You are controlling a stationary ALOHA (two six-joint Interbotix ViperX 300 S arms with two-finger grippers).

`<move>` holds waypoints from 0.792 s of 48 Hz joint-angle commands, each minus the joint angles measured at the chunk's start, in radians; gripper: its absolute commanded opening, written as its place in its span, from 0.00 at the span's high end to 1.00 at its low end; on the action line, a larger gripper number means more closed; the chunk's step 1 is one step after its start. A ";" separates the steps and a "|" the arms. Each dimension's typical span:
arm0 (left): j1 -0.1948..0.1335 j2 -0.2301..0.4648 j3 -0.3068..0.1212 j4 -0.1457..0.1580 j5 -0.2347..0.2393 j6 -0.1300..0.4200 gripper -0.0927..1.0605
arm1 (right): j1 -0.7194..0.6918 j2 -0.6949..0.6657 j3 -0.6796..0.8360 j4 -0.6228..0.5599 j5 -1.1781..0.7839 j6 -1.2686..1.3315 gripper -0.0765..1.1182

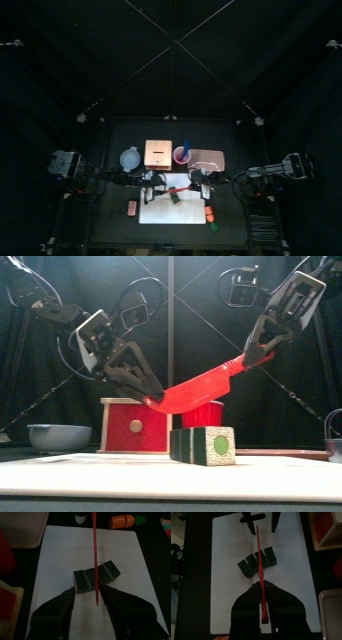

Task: Place sushi on board then cut the sushi with the knife then place the pieces on the plate
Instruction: Grasp knife edge with left hand

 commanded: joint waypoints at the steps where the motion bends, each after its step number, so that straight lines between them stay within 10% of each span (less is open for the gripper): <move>1: -0.003 -0.008 -0.021 0.000 -0.003 0.000 0.26 | 0.003 -0.014 -0.025 0.000 -0.008 -0.002 0.64; 38: -0.009 0.009 -0.029 -0.008 0.008 -0.002 0.46 | -0.003 -0.005 -0.028 0.000 -0.029 0.000 0.64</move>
